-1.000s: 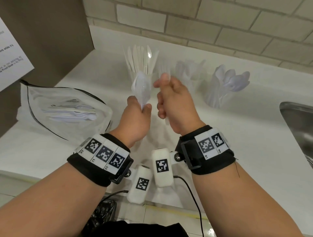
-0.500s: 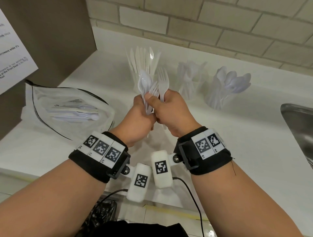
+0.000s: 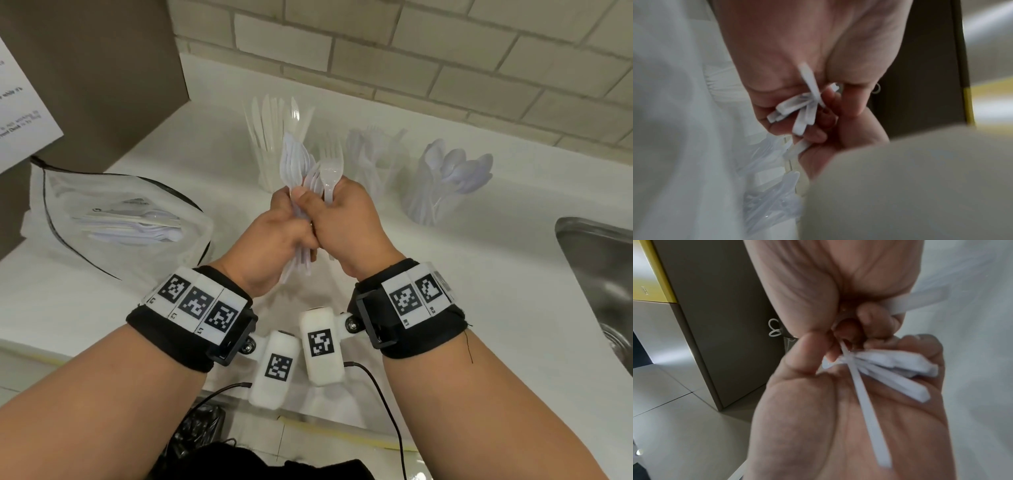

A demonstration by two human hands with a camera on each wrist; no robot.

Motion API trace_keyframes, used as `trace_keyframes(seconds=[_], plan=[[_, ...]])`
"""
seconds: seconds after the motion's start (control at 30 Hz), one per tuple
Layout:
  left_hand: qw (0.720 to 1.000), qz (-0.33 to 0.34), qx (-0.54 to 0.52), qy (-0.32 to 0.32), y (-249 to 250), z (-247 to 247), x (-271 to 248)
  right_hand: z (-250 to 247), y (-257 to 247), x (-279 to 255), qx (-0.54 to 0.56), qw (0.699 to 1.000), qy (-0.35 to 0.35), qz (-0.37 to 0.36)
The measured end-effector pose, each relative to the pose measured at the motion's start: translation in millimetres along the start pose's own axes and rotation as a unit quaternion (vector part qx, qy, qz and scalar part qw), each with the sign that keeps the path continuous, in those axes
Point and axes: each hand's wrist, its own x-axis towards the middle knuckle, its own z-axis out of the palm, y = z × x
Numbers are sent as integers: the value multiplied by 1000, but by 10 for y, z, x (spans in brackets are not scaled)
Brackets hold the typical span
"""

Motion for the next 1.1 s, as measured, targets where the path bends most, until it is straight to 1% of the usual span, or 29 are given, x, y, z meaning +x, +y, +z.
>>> trace_keyframes(seconds=[0.07,0.1,0.13,0.23,0.3,0.47,0.6,0.7,0.77,0.83,0.9,1.0,1.1], plan=[[995,-10,-94,-36,28,-25,28,-9,9,19,23,1000,-16,10],[992,-14,-114,-51,45,-49,47,-6,10,32,38,999,-25,17],[992,-19,-113,-51,59,-75,69,-2,4,43,53,998,-34,21],[995,-37,-89,-16,105,-181,177,46,-48,92,104,992,-59,30],[993,-51,-109,-13,144,-279,246,94,-97,139,141,987,-58,41],[981,-75,-173,-49,234,-463,343,155,-108,272,207,975,17,81],[977,-106,-183,-4,217,-494,385,18,-72,325,197,974,85,68],[977,-119,-176,5,209,-490,416,-263,-96,384,233,961,132,77],[979,-115,-171,5,229,-488,438,-501,-146,497,228,955,183,53],[979,-111,-170,8,265,-478,465,-726,-231,689,197,952,234,4],[979,-107,-171,13,298,-450,484,-890,-277,946,165,949,265,-38],[981,-102,-166,19,316,-392,515,-982,-215,1321,142,949,273,-70],[981,-95,-165,26,314,-355,559,-954,-28,1556,130,955,258,-75]])
